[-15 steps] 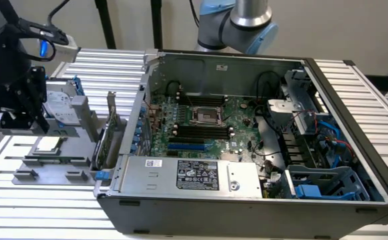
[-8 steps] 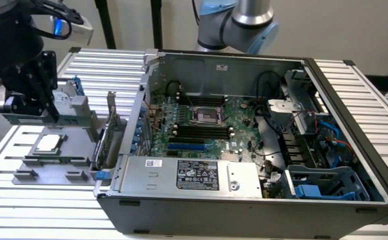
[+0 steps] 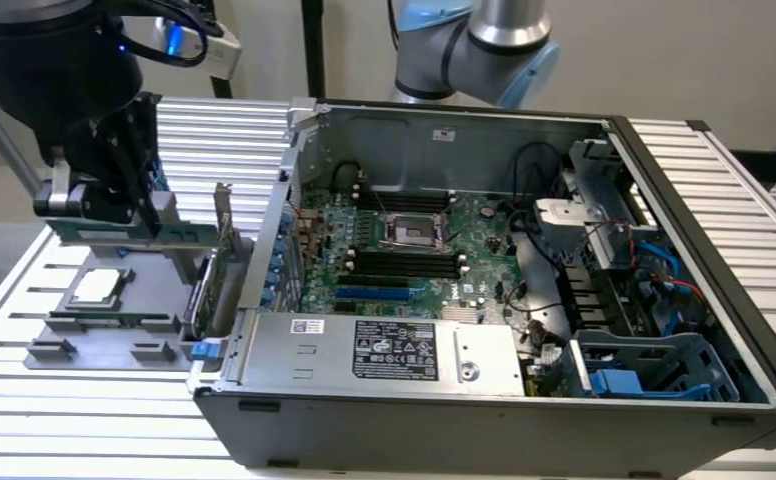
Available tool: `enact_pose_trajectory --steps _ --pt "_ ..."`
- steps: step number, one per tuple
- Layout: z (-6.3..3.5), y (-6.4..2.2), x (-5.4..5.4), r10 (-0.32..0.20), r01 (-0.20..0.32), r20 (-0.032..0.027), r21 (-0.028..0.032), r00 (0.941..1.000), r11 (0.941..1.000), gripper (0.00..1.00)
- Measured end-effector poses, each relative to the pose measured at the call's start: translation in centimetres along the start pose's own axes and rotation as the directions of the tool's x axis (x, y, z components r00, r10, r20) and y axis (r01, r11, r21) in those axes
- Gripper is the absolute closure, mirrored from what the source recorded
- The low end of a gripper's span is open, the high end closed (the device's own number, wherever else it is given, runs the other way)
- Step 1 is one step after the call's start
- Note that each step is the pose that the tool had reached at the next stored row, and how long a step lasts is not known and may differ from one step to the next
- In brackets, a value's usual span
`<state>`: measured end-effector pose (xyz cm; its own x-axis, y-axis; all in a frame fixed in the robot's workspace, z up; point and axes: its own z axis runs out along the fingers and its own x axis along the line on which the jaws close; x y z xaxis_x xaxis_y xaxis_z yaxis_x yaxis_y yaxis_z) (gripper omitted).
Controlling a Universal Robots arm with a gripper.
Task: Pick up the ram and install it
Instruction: 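Pick up the ram and move it above insertion slot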
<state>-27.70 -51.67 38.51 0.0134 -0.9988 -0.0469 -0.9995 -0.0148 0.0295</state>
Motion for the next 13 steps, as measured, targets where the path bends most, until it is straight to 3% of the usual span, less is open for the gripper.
enact_pose_trajectory --steps 13 --pt "-0.60 -5.90 0.0 0.000 0.000 0.0081 0.0000 1.0000 1.0000 0.87"
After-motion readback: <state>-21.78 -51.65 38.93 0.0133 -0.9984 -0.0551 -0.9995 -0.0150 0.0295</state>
